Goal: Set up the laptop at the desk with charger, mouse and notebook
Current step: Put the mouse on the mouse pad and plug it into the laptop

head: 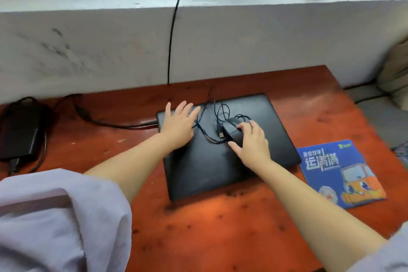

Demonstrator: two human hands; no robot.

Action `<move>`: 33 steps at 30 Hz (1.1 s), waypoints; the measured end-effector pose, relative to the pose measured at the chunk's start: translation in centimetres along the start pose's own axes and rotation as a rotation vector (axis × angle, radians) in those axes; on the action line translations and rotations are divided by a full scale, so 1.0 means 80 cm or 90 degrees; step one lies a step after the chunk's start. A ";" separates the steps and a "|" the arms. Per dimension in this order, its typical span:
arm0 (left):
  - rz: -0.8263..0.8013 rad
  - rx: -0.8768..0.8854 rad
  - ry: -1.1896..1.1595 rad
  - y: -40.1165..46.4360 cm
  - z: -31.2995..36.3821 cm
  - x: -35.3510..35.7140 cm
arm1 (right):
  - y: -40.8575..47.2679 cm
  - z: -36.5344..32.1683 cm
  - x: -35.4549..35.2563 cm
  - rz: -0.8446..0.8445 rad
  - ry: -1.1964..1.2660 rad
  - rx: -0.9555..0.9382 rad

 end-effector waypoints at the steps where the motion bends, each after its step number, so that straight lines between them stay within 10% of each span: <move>1: -0.035 -0.007 0.021 0.011 0.003 0.005 | 0.007 0.001 0.004 -0.007 0.004 -0.010; 14: -0.070 -0.344 -0.372 0.106 0.092 -0.004 | 0.103 0.142 -0.119 0.035 0.181 -0.040; 33: 0.043 -0.138 -0.245 0.226 0.305 -0.018 | -0.019 0.432 -0.104 0.096 0.003 0.228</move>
Point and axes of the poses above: each hand's wrist, its own y-axis towards the middle knuckle, its own x-axis out of the palm, z = x × y, the point moved 9 cm from there along y, towards the middle knuckle, and after that the axes turned 9 degrees about x, right-handed, at the moved point
